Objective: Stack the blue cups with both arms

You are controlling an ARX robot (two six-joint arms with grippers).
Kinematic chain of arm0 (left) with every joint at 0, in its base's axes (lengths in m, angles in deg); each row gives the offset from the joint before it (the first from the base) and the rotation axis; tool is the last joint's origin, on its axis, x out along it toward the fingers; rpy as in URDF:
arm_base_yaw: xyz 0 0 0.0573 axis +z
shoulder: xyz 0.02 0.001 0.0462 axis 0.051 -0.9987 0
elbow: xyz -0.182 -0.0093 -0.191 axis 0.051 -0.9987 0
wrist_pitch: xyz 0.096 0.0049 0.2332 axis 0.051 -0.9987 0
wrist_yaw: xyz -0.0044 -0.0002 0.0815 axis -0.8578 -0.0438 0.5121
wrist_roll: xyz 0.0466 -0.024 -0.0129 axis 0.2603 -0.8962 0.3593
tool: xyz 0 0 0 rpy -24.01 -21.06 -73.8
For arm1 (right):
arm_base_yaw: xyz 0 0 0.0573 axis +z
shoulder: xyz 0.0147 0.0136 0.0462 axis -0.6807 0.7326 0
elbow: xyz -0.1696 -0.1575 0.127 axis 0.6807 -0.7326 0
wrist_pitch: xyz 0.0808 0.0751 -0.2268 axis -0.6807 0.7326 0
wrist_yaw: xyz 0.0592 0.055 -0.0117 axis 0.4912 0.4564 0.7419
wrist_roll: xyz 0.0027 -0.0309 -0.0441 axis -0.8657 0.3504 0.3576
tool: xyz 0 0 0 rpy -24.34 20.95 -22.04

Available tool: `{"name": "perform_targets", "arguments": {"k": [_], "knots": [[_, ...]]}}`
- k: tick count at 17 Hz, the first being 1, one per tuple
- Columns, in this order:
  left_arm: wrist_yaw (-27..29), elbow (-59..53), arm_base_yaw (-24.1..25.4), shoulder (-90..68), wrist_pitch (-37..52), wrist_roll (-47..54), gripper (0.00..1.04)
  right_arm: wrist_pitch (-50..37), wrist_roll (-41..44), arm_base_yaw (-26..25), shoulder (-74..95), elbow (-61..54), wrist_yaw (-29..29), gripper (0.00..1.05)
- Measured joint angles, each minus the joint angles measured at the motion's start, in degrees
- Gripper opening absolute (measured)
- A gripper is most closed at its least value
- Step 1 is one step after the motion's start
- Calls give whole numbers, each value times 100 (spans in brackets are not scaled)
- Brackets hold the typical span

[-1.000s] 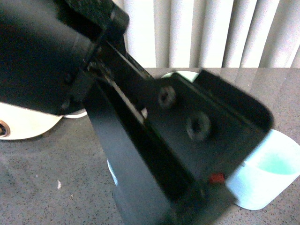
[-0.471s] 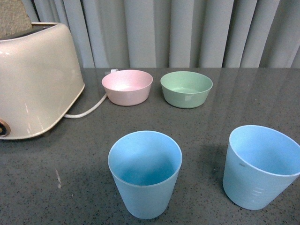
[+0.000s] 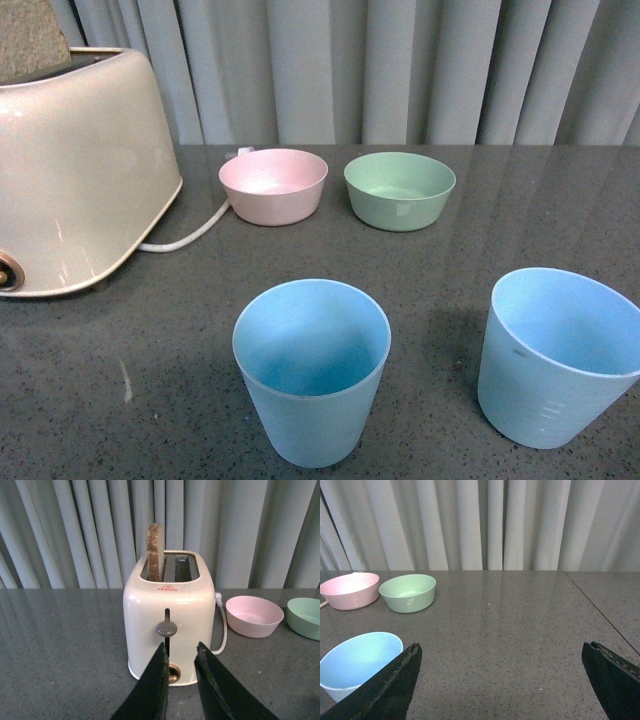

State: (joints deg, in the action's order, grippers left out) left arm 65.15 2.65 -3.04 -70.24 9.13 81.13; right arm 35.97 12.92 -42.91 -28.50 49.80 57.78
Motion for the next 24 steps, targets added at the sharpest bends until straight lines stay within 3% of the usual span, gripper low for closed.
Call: {"name": "perform_targets", "arguments": {"k": [2,16,18,24], "knots": [[4,-208,0,149,-50,-15,0,-2,0,0,0,0,0,98],[7,-938,0,1403,-472,-17,1,0,0,0,0,0,0,98],[-2,-935,0,2118,-1482,-20,1,0,0,0,0,0,0,98],[20,-935,0,2330,-1473,-22,1,-4,0,0,0,0,0,98]]}}
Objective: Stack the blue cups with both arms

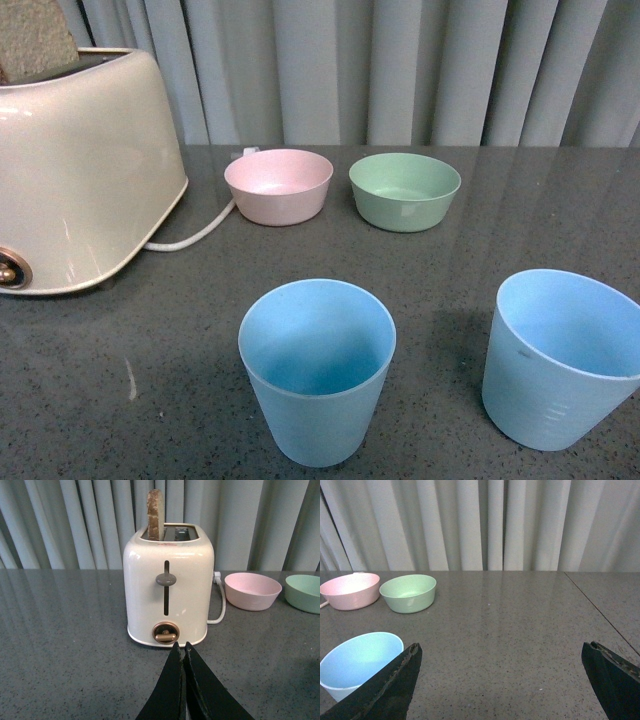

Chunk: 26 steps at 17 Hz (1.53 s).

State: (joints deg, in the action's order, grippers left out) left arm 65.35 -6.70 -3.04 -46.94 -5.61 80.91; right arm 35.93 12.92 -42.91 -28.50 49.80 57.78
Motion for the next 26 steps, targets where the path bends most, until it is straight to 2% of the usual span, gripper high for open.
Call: {"name": "perform_targets", "arguments": {"k": [1,4,7,9,10,11,12,13,14,15,18,22,26], "knots": [[-2,2,0,0,2,-15,3,2,0,0,0,0,0,98],[-2,2,0,0,2,-13,35,2,0,0,0,0,0,98],[-2,0,0,0,2,-13,52,2,0,0,0,0,0,98],[-4,2,0,0,2,-13,73,2,0,0,0,0,0,98],[0,0,0,0,2,-13,84,271,-138,-127,125,81,326,98],[-13,0,0,0,2,-13,97,-105,-431,-492,863,243,879,98],[-2,0,0,0,4,-11,99,-922,-525,-634,1823,673,1023,98],[-2,0,0,0,0,-13,98,-1685,-538,-494,2643,1257,1174,98],[-2,2,0,0,2,-15,98,-2151,-444,-212,3346,1788,1043,98],[-2,0,0,0,7,-13,98,-2170,-282,125,4072,2308,997,98],[-2,0,0,0,2,-15,98,-944,120,752,5772,3189,984,98],[-4,0,0,0,2,-15,98,-92,212,767,6924,3521,876,98],[-4,0,0,0,4,-13,98,310,164,706,7128,3515,1163,98]]}}
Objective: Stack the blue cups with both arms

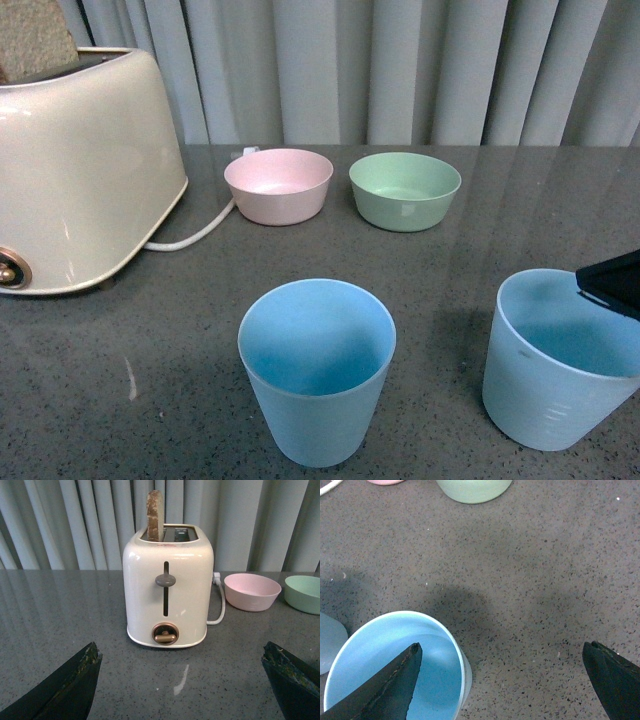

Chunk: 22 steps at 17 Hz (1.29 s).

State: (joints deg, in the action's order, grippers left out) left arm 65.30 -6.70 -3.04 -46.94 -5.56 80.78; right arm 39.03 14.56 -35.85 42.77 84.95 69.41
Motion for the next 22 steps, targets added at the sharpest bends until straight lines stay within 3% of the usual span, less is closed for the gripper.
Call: {"name": "perform_targets", "arguments": {"k": [2,3,9,12,17,22], "knots": [[2,0,0,0,0,-2,98,24,-63,7,109,-22,37,98],[2,0,0,0,-2,-2,98,28,-105,33,164,-42,37,93],[2,0,0,0,0,-2,98,251,-343,350,142,-96,35,27],[0,0,0,0,-2,-2,98,433,-365,341,50,-31,-2,2],[2,0,0,0,-2,0,98,769,-686,422,-660,828,387,2],[0,2,0,0,-2,-2,98,988,-951,1908,-595,1340,424,2]]}}
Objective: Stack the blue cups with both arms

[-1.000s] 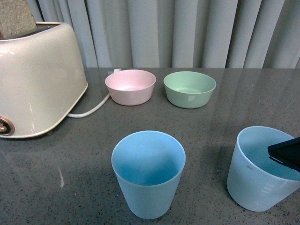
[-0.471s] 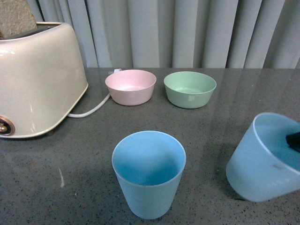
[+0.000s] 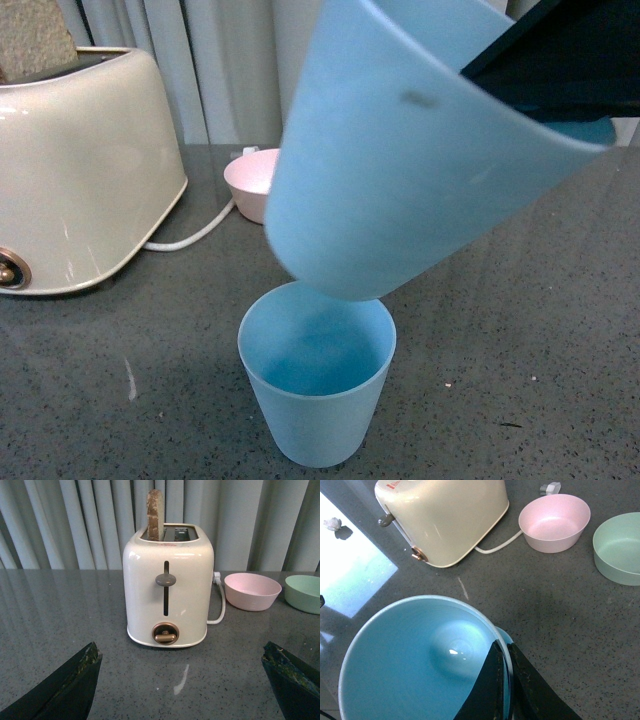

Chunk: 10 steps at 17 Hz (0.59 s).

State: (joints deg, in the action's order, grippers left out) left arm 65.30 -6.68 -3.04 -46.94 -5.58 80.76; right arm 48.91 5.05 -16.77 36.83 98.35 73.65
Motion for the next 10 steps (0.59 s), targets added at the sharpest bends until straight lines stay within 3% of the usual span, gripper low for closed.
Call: {"name": "perform_targets", "arguments": {"k": [6,10], "knots": [[0,-2,0,0,0,0,98,-310,15,566,529,-201,-396,2],[2,-2,0,0,0,0,98,-498,13,649,758,-234,-704,2]]}}
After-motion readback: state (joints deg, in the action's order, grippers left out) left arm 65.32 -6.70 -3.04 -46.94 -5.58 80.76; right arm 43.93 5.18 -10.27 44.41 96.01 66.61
